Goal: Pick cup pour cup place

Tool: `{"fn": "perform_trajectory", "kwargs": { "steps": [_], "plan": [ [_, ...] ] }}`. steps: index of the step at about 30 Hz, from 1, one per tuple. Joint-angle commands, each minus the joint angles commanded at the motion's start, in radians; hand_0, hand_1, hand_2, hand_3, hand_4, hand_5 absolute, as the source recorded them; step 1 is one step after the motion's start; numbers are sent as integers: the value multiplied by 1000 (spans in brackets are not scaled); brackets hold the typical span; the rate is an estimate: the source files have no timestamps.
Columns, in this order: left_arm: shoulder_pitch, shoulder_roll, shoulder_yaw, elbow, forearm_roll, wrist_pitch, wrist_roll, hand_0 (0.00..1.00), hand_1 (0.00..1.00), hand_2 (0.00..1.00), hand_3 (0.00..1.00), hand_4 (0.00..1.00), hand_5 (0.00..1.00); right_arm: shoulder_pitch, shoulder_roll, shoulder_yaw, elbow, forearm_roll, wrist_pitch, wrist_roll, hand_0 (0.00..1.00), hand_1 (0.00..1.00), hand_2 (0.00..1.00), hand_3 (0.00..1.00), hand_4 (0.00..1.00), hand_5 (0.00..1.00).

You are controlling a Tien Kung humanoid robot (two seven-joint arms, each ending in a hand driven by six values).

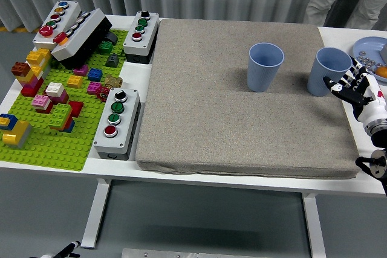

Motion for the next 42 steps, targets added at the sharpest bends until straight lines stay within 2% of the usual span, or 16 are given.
{"fn": "perform_trajectory", "kwargs": {
  "steps": [42],
  "plan": [
    [-4, -1, -8, 0, 9, -1, 2, 828, 815, 885, 818, 629, 988, 26, 13, -10, -29, 4, 6, -2, 931, 881, 953, 926, 794, 235]
  ]
}}
